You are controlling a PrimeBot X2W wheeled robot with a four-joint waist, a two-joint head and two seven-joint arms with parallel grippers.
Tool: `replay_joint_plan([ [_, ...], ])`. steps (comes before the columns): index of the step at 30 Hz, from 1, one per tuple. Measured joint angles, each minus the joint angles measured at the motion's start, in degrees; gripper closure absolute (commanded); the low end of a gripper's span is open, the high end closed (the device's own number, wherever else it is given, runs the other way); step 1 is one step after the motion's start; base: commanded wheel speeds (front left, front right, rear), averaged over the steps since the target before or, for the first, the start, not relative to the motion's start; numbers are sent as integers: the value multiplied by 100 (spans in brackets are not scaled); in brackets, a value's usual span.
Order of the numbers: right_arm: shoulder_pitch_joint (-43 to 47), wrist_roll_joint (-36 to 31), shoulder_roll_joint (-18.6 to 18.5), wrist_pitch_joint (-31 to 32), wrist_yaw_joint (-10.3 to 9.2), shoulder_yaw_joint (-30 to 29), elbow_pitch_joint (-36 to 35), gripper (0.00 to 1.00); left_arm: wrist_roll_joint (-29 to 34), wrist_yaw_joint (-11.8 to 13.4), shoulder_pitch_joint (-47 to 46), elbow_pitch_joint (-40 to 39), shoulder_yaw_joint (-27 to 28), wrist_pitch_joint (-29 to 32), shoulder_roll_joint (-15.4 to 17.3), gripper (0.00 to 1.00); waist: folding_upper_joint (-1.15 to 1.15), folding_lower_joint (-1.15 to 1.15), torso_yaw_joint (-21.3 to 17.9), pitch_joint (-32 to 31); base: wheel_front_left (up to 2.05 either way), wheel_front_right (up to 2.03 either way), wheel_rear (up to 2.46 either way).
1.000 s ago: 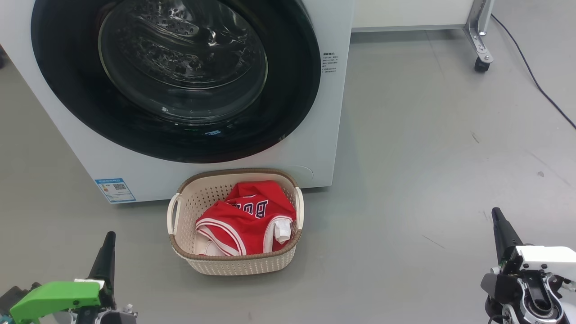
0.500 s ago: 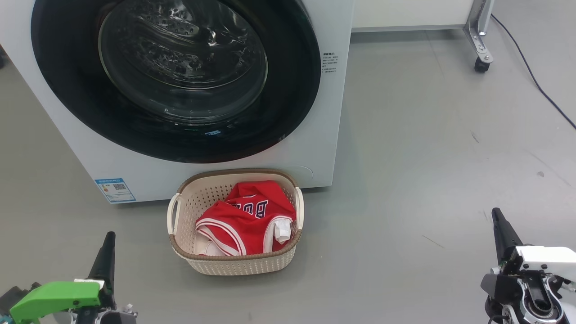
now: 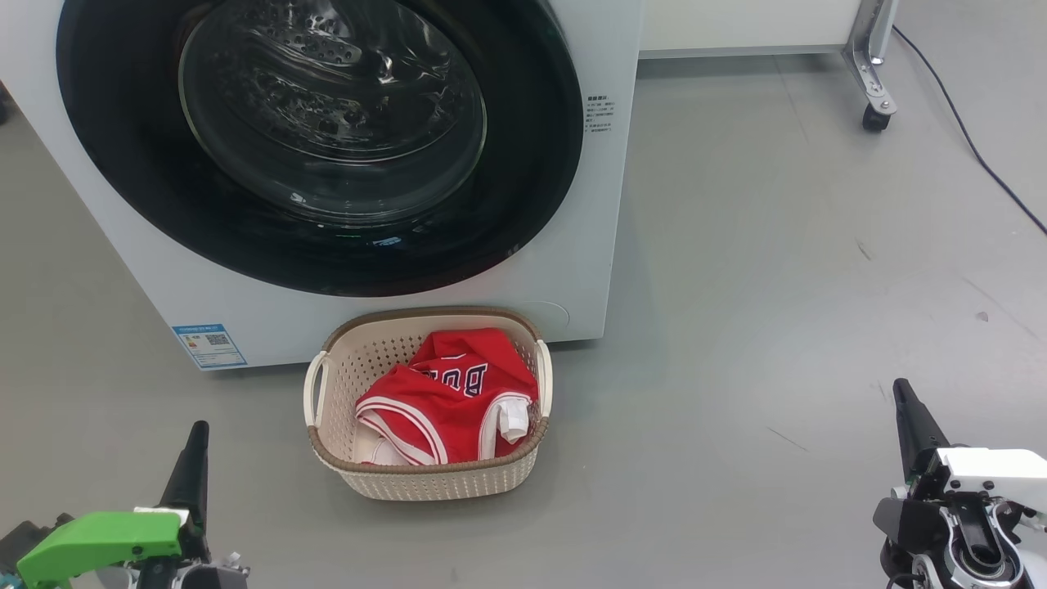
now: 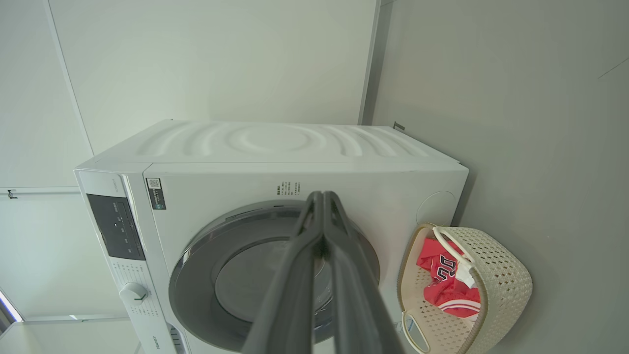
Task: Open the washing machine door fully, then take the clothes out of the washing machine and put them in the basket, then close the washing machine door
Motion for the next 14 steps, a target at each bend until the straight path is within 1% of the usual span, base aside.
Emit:
replay_joint_plan([
  [14,-1,0,2,35,1,-8,9,100,0,-1,0,-3,7,0,-2,100,0,0,0,0,0,0,0],
])
